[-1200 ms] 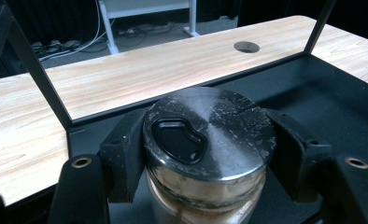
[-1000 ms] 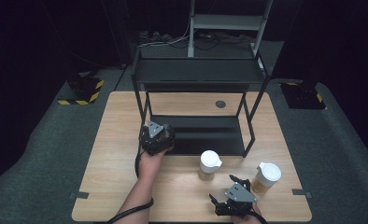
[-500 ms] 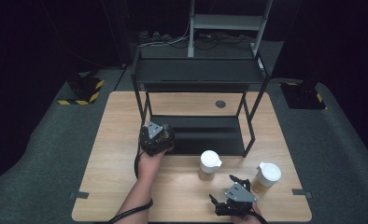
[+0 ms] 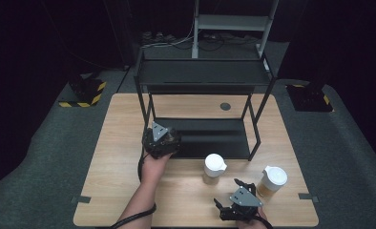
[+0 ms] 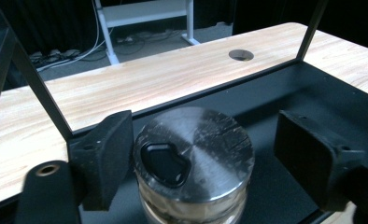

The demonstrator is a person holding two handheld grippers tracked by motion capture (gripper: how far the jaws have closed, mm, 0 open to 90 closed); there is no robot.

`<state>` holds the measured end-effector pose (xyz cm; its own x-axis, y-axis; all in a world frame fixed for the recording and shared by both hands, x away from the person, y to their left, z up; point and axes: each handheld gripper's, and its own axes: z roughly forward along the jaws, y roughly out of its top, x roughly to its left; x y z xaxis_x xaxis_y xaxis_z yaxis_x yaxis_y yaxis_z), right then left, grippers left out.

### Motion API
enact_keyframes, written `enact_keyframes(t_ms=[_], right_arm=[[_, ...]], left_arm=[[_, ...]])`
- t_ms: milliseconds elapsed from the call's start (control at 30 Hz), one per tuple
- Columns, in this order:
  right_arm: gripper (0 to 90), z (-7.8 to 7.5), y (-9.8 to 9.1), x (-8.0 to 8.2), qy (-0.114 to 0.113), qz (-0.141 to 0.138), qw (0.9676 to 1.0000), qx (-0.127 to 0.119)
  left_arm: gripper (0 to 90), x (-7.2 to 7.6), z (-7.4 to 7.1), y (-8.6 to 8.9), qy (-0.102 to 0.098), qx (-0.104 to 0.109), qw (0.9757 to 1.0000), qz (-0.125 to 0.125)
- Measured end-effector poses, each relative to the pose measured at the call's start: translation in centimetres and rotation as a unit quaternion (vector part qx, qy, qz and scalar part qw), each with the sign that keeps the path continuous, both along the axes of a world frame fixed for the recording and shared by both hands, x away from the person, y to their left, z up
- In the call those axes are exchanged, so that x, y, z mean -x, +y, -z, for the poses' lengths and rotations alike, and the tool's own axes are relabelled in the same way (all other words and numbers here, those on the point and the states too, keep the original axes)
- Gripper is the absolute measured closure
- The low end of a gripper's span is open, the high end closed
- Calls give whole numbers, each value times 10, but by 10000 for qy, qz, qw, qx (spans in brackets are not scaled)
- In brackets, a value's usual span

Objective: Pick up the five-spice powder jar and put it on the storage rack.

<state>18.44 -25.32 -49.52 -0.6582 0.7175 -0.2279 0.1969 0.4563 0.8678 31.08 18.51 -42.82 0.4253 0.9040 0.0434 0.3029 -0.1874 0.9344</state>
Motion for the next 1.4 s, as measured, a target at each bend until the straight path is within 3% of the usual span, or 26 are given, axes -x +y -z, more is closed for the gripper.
enact_keyframes(t_ms=[367,600,1033,1400], right_arm=[[0,0,0,0,3,-10,10000,23],[0,0,1,0,-5,-16,10000,35],[0,0,1,0,-6,-17,10000,43],[0,0,1,0,-9,-15,10000,38]], left_arm=[[94,11,-5,0,-165,78,9998,84],[13,18,-8,5,-171,150,9996,151],[8,39,-11,13,-286,114,9993,213],[5,65,-13,25,-318,136,9991,241]])
